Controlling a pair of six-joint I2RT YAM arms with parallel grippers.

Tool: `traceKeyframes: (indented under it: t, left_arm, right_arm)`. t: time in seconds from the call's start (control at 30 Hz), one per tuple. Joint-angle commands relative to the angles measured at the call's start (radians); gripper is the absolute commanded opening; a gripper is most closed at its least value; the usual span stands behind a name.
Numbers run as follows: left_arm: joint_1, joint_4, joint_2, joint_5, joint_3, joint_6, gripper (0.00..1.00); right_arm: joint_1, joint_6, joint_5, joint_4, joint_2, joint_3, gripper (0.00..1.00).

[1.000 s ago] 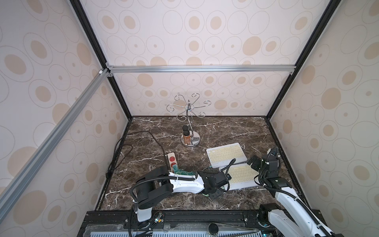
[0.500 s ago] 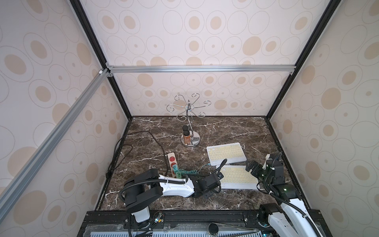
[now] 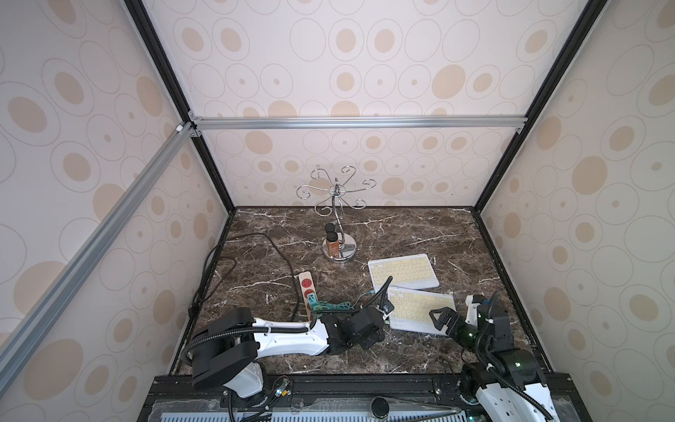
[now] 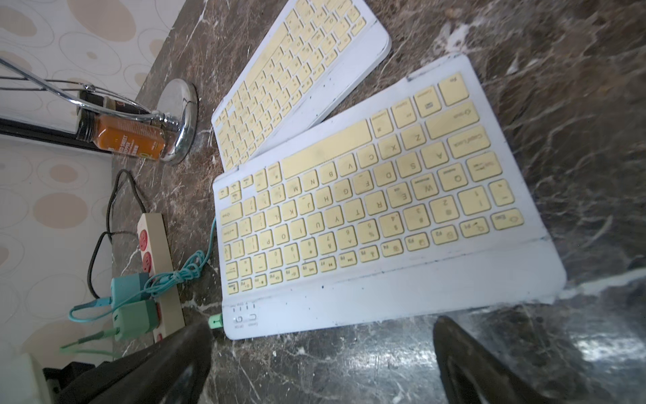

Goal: Unplug the wireless keyboard
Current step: Pick up the power cord at the center of the board, then pick up the keyboard from the center of the board.

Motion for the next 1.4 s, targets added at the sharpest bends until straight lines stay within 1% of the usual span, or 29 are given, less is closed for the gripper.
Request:
traceKeyframes:
  t: [0.0,0.07,0.1,0.17,0.3,0.37,0.43,0.47,0.53,0.63,0.77,0.97,1.07,1.2,1.37]
  left_arm:
    - [0.01,0.047,-0.034,-0.028,-0.011,-0.012,0.0]
    - [0.009,0.049,-0.041,-0.038,-0.015,-0.012,0.0]
    - [0.01,0.054,-0.044,-0.044,-0.02,-0.013,0.0]
    - [0.016,0.06,-0.05,-0.047,-0.028,-0.018,0.0]
    - [0.056,0.066,-0.051,-0.025,-0.045,-0.04,0.0]
    - [0.073,0.063,-0.049,-0.028,-0.05,-0.052,0.0]
    - [0.076,0.061,-0.045,-0.041,-0.05,-0.056,0.0]
    - [0.075,0.062,-0.043,-0.041,-0.05,-0.056,0.0]
    - [0.076,0.06,-0.039,-0.037,-0.046,-0.056,0.0]
    - [0.076,0.056,-0.036,-0.041,-0.044,-0.06,0.0]
    - [0.075,0.054,-0.031,-0.036,-0.039,-0.059,0.0]
    - [0.075,0.064,-0.04,0.002,-0.042,-0.058,0.0]
    - [0.075,0.068,-0.045,0.011,-0.045,-0.055,0.0]
    - [0.075,0.08,-0.045,0.062,-0.041,-0.05,0.0]
    - [0.074,0.082,-0.043,0.105,-0.038,-0.043,0.0]
  right_arm:
    - [0.043,0.061,-0.037,-0.034,-0.016,-0.012,1.0]
    - [0.097,0.098,-0.026,0.011,-0.006,-0.028,1.0]
    - [0.138,0.127,-0.001,0.044,0.006,-0.041,1.0]
    - [0.273,0.183,0.074,0.119,0.047,-0.065,1.0]
    - [0.626,0.307,0.361,0.259,0.219,-0.05,1.0]
    - [0.769,0.375,0.506,0.263,0.316,-0.006,1.0]
    - [0.876,0.434,0.606,0.258,0.392,0.036,1.0]
    - [0.901,0.454,0.625,0.26,0.417,0.048,1.0]
    - [0.927,0.483,0.627,0.277,0.455,0.06,1.0]
    - [0.94,0.501,0.598,0.314,0.483,0.061,0.98]
    - [0.978,0.551,0.623,0.343,0.486,0.043,0.98]
    - [0.99,0.628,0.635,0.575,0.498,-0.097,0.99]
    - [0.991,0.638,0.648,0.611,0.526,-0.101,1.0]
    - [0.99,0.643,0.67,0.761,0.539,-0.157,1.0]
    - [0.99,0.653,0.718,0.813,0.554,-0.171,1.0]
